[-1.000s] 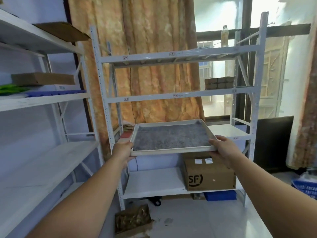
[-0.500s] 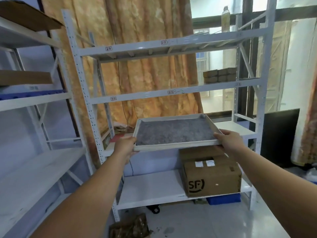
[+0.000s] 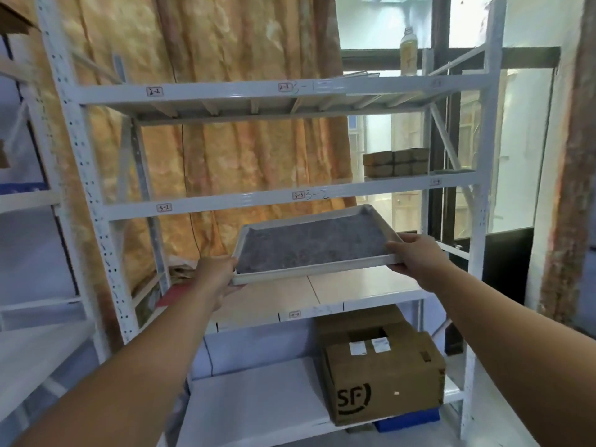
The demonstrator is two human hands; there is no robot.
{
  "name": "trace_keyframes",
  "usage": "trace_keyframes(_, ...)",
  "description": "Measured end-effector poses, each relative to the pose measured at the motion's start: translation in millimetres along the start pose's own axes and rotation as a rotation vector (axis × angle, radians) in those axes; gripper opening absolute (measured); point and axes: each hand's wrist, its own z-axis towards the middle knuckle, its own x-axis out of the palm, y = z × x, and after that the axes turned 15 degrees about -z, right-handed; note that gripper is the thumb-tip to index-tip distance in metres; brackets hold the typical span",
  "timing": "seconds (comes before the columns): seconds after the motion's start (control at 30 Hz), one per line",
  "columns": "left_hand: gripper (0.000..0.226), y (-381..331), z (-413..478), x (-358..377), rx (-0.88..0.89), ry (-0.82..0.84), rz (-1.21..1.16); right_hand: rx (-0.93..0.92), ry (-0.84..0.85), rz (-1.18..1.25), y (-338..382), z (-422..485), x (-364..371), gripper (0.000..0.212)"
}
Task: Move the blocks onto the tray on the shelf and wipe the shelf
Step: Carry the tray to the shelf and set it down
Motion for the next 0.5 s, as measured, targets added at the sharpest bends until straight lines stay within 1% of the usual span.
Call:
trace_keyframes(0.07, 0.009, -3, 20, 13, 0.037, -0.007, 0.055, 0.018, -0.015, 0.033, -4, 28, 2, 0.036)
trace_keyframes(0.17, 0.013, -9, 44, 36, 0.096, -0.015, 0.110, 0.007, -0.002, 0.101, -2, 68, 1, 0.030)
trace_keyframes(0.3, 0.014, -17, 68, 73, 0.116, -0.051, 0.103, -0.033, -0.002, 0.140, 6, 124, -5, 0.018)
trace_keyframes(0.5, 0.017, -20, 100, 136, 0.122, -0.091, 0.074, -0.065, 0.005, 0.201, 7, 211, -16, 0.030)
